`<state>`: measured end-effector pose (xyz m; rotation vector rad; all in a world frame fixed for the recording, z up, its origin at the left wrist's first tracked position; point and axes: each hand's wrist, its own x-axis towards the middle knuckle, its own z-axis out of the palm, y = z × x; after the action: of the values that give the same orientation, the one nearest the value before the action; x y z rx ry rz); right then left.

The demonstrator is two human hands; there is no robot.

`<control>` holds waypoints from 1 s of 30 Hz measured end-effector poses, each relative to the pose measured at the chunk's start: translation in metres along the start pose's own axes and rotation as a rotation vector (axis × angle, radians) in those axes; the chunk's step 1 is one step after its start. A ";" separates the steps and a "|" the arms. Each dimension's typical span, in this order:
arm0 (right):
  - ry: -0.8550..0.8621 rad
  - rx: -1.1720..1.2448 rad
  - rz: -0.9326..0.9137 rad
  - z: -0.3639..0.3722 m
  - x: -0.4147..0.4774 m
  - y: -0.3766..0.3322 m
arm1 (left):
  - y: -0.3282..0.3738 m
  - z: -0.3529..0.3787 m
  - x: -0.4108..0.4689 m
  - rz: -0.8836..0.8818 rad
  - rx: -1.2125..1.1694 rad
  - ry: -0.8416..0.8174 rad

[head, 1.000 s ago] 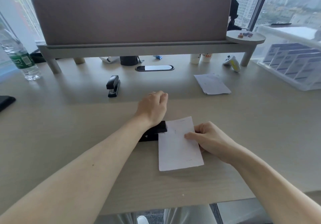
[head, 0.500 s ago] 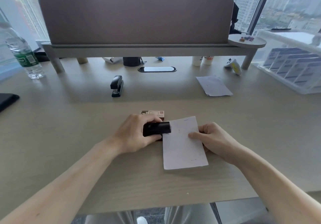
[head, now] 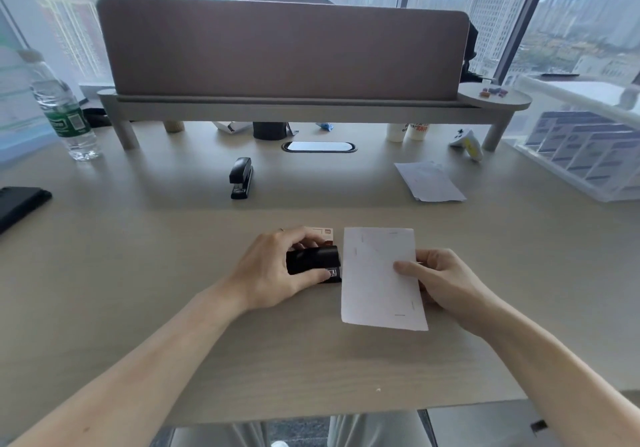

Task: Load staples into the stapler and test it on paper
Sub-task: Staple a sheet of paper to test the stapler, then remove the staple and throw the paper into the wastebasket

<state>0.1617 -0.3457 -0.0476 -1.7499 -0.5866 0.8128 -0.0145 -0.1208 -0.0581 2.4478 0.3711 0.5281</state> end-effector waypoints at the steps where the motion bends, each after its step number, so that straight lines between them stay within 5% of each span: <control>1: 0.038 -0.009 -0.026 -0.004 0.000 -0.001 | 0.002 -0.001 0.001 -0.014 -0.032 0.040; 5: 0.156 0.020 -0.208 -0.018 0.000 -0.017 | 0.020 -0.003 0.012 -0.166 -0.256 0.191; 9: 0.146 0.070 -0.353 -0.006 -0.004 -0.031 | 0.048 -0.001 0.021 -0.250 -0.580 0.012; 13: 0.131 0.068 -0.442 0.006 -0.008 -0.030 | 0.062 0.002 0.017 -0.236 -0.759 0.066; 23: 0.207 0.094 -0.372 -0.023 -0.032 -0.035 | 0.089 0.014 0.024 -0.172 -0.867 0.118; 30: 0.334 0.023 -0.480 -0.030 -0.046 -0.029 | 0.110 0.027 0.030 -0.025 -0.781 0.121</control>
<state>0.1545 -0.3887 -0.0030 -1.5846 -0.7248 0.1875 0.0391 -0.2084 -0.0023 1.6618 0.1891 0.6606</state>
